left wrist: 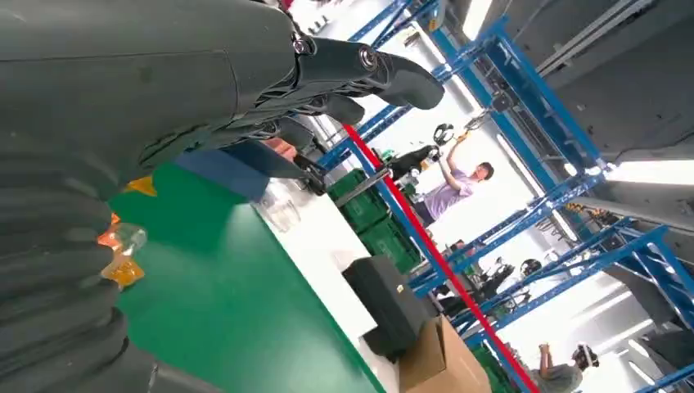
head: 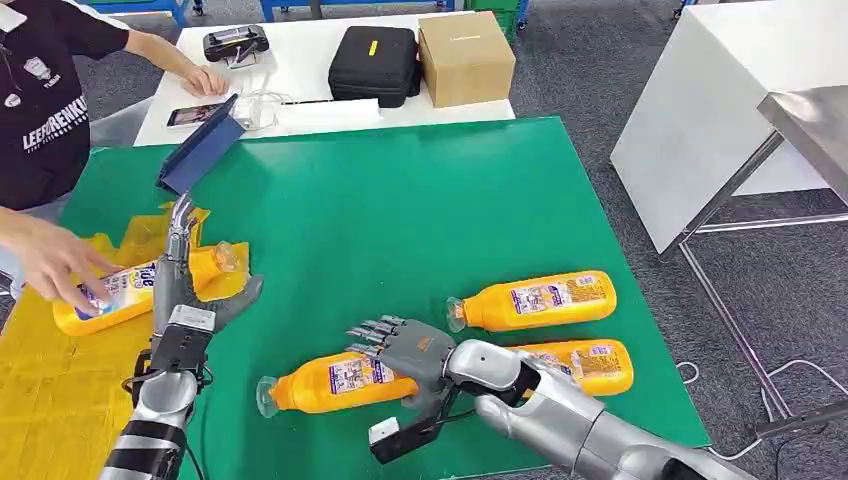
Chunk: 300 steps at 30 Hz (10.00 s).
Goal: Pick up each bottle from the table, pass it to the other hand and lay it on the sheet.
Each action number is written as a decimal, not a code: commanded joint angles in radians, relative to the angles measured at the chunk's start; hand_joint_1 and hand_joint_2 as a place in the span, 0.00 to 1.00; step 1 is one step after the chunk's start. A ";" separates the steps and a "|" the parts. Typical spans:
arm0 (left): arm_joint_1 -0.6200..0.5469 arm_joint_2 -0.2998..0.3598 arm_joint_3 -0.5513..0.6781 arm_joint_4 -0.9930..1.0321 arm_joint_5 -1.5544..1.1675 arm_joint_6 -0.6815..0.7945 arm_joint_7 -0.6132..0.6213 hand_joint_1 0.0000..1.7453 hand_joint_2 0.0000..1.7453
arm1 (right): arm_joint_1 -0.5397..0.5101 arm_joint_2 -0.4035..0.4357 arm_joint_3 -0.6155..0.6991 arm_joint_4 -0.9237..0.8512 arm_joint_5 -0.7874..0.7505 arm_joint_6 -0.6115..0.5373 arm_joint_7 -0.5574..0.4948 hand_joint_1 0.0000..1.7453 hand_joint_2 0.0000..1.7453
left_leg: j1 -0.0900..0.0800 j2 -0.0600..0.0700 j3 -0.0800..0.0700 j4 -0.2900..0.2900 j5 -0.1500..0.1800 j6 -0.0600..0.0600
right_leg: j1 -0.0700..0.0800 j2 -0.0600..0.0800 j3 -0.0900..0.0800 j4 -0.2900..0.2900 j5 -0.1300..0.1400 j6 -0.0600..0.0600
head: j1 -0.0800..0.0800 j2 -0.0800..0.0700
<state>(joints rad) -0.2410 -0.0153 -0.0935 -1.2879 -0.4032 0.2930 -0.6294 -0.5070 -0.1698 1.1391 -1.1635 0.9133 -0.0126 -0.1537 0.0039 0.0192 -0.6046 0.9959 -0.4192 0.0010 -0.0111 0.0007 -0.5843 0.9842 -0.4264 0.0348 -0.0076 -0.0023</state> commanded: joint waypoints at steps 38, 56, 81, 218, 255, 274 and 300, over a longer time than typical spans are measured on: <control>0.024 -0.025 -0.007 -0.005 -0.020 -0.023 0.042 0.00 1.00 | 0.005 0.245 -0.188 0.397 0.287 -0.118 0.223 0.00 1.00 | 0.001 -0.002 0.005 0.000 -0.001 0.000 | 0.001 0.000 0.005 -0.001 -0.001 -0.001 | 0.000 0.000; 0.016 -0.031 -0.016 0.009 -0.014 -0.033 0.045 0.00 1.00 | -0.053 0.272 -0.178 0.543 0.273 -0.031 0.197 0.81 1.00 | 0.001 -0.004 0.008 0.000 0.000 0.000 | 0.001 -0.002 0.008 -0.002 0.000 -0.001 | 0.000 0.000; 0.045 -0.034 -0.126 -0.072 -0.026 -0.109 0.108 0.00 1.00 | 0.198 0.309 -0.560 0.134 0.035 -0.530 0.098 1.00 1.00 | 0.001 -0.005 0.004 0.001 -0.002 0.000 | 0.001 -0.003 0.006 0.001 -0.002 -0.001 | 0.000 0.000; -0.085 -0.041 -0.220 0.085 0.537 -0.521 0.247 0.41 1.00 | 0.140 0.425 -0.273 0.331 -0.227 -0.445 -0.160 1.00 1.00 | 0.001 -0.004 0.002 0.000 -0.001 0.000 | 0.001 -0.003 0.003 -0.001 -0.001 -0.001 | 0.000 0.000; -0.163 0.086 -0.030 0.149 -0.068 0.147 0.231 1.00 1.00 | 0.371 0.269 -0.668 -0.359 -0.660 -0.401 -0.292 0.00 0.00 | 0.001 -0.004 0.001 0.000 0.000 0.000 | 0.001 -0.004 0.002 0.000 -0.001 -0.001 | 0.000 0.000; -0.345 0.305 -0.184 0.859 -1.067 0.224 0.549 1.00 1.00 | 0.337 0.250 -0.677 -0.400 -0.725 -0.325 -0.307 0.00 1.00 | 0.002 0.000 0.006 -0.001 -0.002 0.000 | 0.001 0.000 0.005 -0.001 -0.001 -0.001 | 0.000 0.000; -0.296 0.173 0.057 0.765 -0.749 0.345 0.401 0.00 1.00 | 0.345 0.241 -0.663 -0.372 -0.691 -0.357 -0.280 0.00 1.00 | 0.002 -0.005 0.007 0.000 -0.001 0.000 | 0.002 -0.004 0.008 -0.001 -0.002 -0.001 | 0.000 0.000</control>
<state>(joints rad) -0.5366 0.2385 -0.1313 -0.4729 -1.2270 0.6749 -0.1715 -0.1381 0.0969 0.4646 -1.5770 0.2086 -0.3567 -0.4483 0.0042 0.0192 -0.6013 0.9955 -0.4186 0.0002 -0.0110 0.0004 -0.5816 0.9847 -0.4265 0.0346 -0.0076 -0.0023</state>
